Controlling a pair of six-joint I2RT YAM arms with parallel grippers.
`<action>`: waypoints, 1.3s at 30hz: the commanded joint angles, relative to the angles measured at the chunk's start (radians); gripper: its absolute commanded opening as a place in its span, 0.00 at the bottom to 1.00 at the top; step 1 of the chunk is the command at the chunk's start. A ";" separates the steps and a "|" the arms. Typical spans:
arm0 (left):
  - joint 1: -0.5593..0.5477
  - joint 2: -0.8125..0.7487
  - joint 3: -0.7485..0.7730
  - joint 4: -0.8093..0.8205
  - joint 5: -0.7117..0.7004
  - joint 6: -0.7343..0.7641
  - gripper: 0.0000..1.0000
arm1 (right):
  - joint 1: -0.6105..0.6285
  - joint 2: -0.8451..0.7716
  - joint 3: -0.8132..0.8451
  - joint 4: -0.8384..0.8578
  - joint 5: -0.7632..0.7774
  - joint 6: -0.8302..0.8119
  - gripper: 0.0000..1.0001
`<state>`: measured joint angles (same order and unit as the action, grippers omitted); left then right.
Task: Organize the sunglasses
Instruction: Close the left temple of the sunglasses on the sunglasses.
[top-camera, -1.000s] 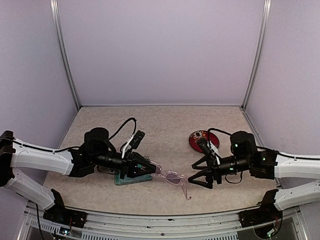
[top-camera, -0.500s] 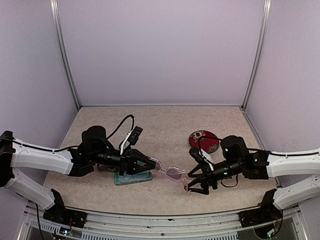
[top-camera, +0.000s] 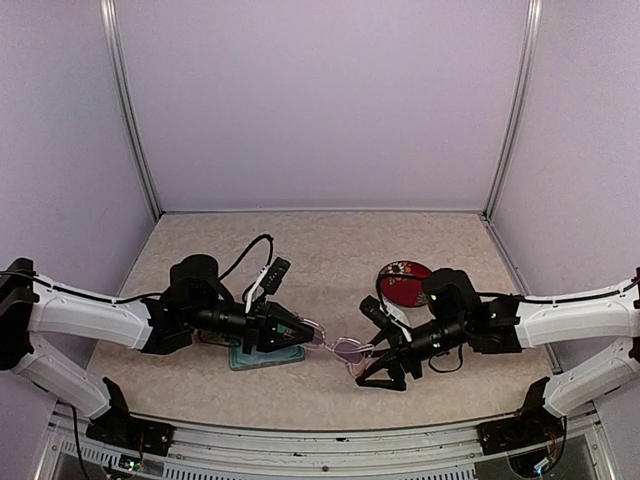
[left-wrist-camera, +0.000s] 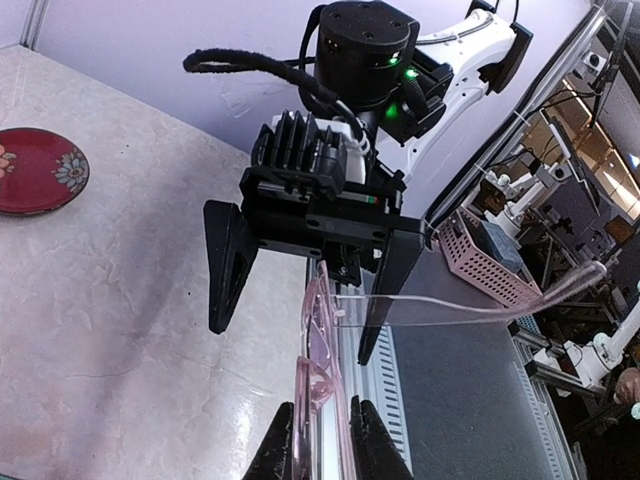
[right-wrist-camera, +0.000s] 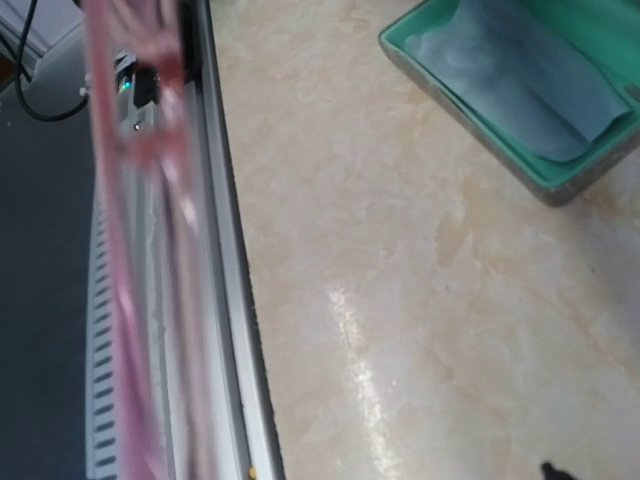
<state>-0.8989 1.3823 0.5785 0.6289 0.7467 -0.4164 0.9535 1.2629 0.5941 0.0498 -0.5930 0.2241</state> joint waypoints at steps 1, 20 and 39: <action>-0.033 0.038 0.023 -0.027 0.005 0.036 0.14 | 0.007 0.012 0.049 0.048 -0.027 -0.007 0.95; -0.107 0.103 0.087 -0.071 -0.009 0.077 0.14 | 0.008 0.092 0.087 0.053 -0.091 -0.014 0.94; -0.106 0.113 0.083 -0.054 -0.084 0.053 0.14 | 0.025 0.145 0.078 0.112 -0.125 -0.003 0.89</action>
<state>-1.0016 1.4963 0.6434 0.5373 0.6720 -0.3557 0.9642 1.3796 0.6594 0.1539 -0.7136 0.2276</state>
